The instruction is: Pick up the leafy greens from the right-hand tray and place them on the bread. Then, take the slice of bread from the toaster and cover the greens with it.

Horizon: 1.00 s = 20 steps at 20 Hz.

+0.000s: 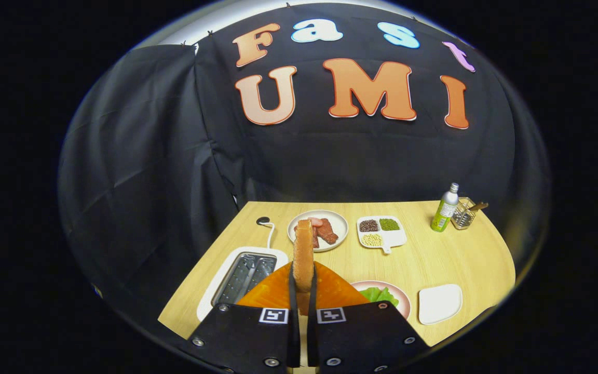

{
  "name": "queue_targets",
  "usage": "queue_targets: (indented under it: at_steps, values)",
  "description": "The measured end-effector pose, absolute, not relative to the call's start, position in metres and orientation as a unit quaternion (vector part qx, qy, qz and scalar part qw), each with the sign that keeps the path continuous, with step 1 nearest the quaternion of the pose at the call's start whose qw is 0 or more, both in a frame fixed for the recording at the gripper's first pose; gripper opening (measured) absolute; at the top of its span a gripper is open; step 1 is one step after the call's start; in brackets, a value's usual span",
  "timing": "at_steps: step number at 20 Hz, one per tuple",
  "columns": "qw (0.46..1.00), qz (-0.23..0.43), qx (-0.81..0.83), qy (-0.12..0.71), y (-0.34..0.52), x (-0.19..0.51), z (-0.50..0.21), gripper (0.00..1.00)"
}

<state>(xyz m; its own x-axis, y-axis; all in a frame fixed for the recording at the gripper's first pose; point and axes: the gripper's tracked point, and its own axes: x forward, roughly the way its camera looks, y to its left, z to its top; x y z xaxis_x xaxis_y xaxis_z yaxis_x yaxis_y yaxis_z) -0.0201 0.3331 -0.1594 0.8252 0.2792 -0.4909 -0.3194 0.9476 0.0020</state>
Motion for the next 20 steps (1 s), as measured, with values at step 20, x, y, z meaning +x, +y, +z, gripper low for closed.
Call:
queue_targets:
  at_steps: [20]
  values:
    - [0.928,0.157,-0.014,0.338,0.248,-0.011,-0.29,0.06]
